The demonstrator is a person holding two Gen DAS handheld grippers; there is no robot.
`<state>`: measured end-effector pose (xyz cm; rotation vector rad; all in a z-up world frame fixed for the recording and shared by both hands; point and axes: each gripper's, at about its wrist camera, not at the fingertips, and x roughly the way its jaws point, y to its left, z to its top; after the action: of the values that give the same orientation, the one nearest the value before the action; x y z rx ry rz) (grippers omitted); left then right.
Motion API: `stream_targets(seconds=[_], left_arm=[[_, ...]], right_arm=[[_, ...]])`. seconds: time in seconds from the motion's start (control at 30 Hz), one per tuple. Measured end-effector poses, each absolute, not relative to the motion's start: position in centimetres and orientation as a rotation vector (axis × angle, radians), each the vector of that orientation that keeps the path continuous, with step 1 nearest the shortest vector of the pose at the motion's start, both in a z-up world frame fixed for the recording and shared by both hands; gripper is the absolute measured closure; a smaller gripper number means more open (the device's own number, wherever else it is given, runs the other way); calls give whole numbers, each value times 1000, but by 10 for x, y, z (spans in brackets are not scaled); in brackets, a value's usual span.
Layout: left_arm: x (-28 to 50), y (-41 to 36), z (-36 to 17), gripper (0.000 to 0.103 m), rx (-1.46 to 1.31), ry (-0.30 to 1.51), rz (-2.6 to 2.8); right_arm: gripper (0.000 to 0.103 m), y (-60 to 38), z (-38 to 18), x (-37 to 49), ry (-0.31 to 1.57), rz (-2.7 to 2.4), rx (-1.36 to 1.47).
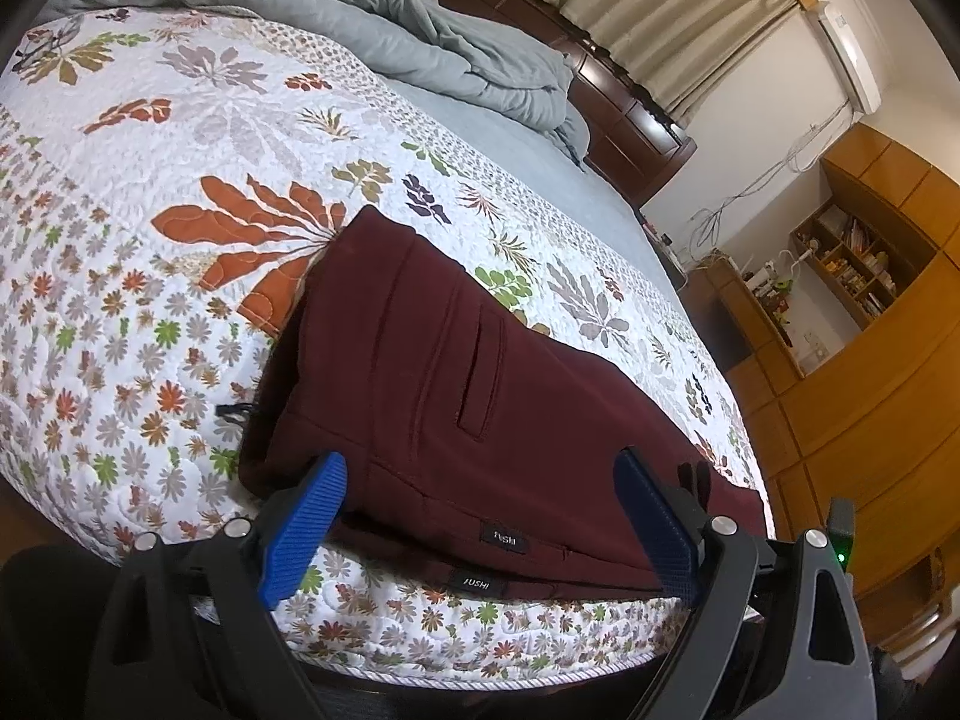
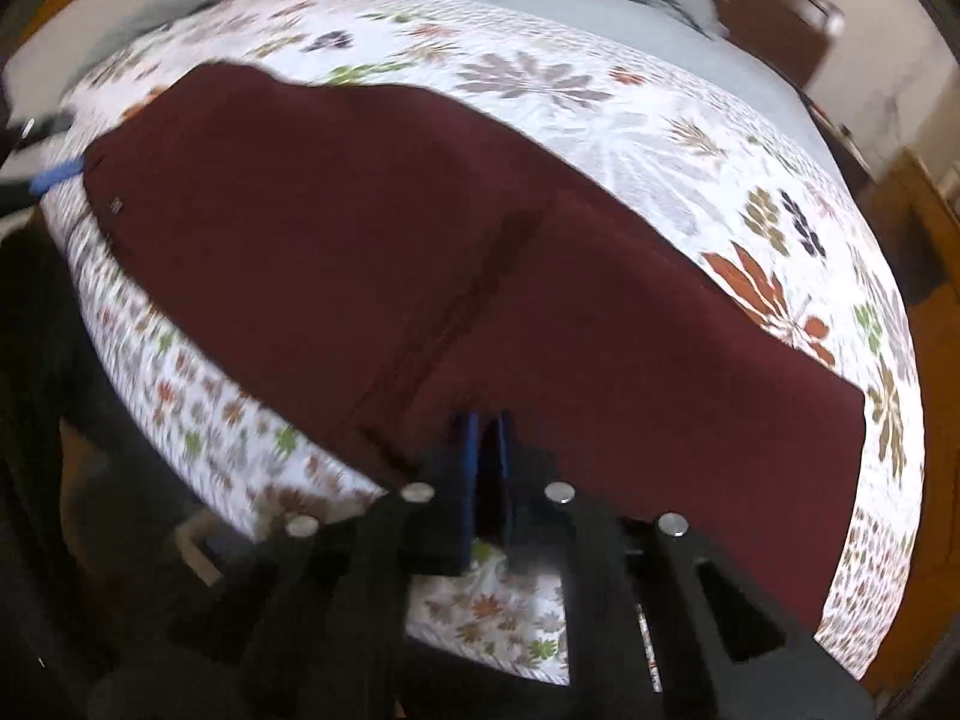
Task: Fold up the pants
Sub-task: 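Lay the held cuffs over the waistband with the right gripper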
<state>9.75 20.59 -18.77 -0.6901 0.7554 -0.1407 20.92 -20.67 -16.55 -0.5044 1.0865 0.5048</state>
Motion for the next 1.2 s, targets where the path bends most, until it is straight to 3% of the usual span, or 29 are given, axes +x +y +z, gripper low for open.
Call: stream_targets(seconds=[0.17, 0.27, 0.4, 0.6, 0.7, 0.77, 0.93, 1.2], left_arm=[[100, 207, -188, 12, -682, 755, -142], [102, 208, -189, 12, -683, 756, -144], [102, 210, -189, 12, -680, 755, -147], [99, 217, -185, 12, -703, 745, -134], [87, 218, -179, 12, -800, 755, -129], [79, 217, -177, 12, -868, 770, -123], [65, 213, -174, 12, -893, 841, 48], [66, 208, -164, 9, -871, 877, 173]], right_arm=[[92, -216, -136, 268, 1052, 457, -367], [90, -224, -148, 294, 1092, 408, -320], [90, -213, -182, 294, 1144, 412, -384], [89, -209, -158, 289, 1151, 488, -294], [79, -187, -132, 276, 1136, 603, -293], [57, -170, -115, 273, 1139, 699, -291], [24, -110, -76, 273, 1180, 936, -287], [20, 4, -48, 300, 1253, 1131, -460]])
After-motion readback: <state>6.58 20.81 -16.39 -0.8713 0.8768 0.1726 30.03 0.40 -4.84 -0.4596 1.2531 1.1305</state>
